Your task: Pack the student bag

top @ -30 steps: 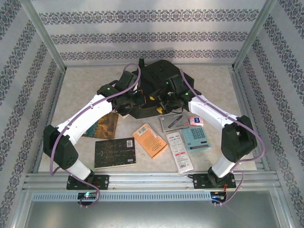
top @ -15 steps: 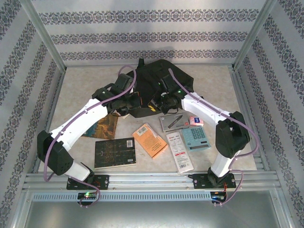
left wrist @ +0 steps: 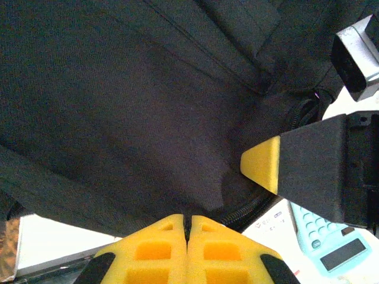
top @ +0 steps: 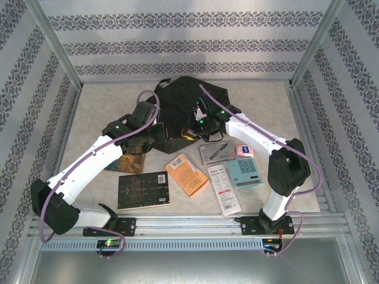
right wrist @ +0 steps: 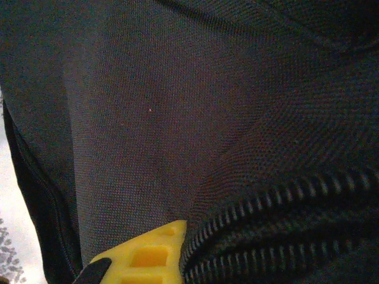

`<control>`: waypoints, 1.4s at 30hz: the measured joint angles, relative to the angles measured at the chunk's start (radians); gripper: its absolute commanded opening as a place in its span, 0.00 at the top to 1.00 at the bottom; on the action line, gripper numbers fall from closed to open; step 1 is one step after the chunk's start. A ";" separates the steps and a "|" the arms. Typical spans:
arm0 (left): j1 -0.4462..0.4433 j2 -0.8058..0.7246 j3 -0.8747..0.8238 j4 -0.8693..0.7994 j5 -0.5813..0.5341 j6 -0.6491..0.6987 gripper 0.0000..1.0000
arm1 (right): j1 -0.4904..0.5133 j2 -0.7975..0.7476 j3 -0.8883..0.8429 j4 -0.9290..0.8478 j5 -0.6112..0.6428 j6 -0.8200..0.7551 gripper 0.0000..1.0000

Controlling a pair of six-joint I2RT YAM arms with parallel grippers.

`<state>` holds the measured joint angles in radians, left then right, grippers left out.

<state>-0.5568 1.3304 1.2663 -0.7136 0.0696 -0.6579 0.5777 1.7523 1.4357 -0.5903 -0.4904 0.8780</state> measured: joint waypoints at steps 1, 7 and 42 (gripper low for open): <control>0.004 -0.002 -0.004 0.001 0.000 0.004 1.00 | -0.002 -0.002 -0.008 0.005 -0.007 -0.010 1.00; 0.028 -0.018 -0.030 0.008 0.002 0.025 1.00 | -0.035 -0.007 -0.039 0.014 -0.042 -0.042 1.00; 0.058 -0.029 -0.088 0.082 0.080 0.037 1.00 | -0.196 0.126 0.176 -0.159 -0.008 -0.180 0.50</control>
<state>-0.4984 1.3010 1.1786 -0.6315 0.1501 -0.6209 0.3813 1.8782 1.6115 -0.7494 -0.4988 0.6983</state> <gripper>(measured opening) 0.052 0.464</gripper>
